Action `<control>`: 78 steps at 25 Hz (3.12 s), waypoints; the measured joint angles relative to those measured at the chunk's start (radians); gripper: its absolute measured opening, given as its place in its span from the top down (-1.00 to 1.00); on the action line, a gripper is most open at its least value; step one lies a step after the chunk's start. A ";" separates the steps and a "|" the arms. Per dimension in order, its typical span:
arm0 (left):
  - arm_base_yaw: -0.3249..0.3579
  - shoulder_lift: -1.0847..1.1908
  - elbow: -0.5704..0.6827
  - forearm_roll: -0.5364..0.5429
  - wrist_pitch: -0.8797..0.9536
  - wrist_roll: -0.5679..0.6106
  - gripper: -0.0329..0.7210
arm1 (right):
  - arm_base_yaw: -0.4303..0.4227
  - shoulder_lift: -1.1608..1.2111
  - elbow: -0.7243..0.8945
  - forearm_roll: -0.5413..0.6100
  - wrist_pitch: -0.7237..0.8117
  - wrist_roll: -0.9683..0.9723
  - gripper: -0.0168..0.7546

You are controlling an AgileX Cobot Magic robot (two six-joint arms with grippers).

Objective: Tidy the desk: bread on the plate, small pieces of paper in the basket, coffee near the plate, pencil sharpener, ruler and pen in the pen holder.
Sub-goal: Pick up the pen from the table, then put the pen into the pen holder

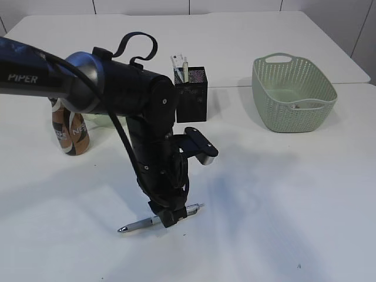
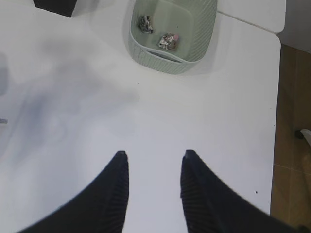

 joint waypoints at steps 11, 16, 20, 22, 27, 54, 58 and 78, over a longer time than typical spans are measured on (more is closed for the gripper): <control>0.000 0.030 -0.002 0.002 -0.020 0.000 0.07 | 0.000 0.000 0.000 -0.013 0.000 0.000 0.18; 0.000 0.032 -0.002 0.010 -0.020 0.000 0.13 | 0.000 0.000 0.000 -0.014 0.000 0.000 0.18; 0.000 0.045 -0.013 0.039 -0.020 0.000 0.49 | 0.000 0.000 0.000 -0.030 0.000 0.000 0.18; 0.000 0.053 -0.017 0.049 -0.014 0.000 0.68 | 0.000 0.000 0.000 -0.037 0.000 0.000 0.18; 0.000 0.059 -0.021 0.051 -0.003 0.000 0.74 | 0.000 0.000 0.000 -0.042 0.000 0.000 0.18; 0.017 -0.105 -0.112 0.008 0.034 -0.102 0.75 | 0.000 0.000 0.000 -0.046 0.000 0.000 0.18; 0.018 -0.187 -0.112 0.010 -0.052 -0.106 0.75 | 0.000 0.000 0.000 -0.046 0.000 0.000 0.18; 0.054 -0.311 0.014 0.010 -0.757 -0.106 0.75 | 0.000 -0.054 0.000 -0.044 0.000 0.002 0.18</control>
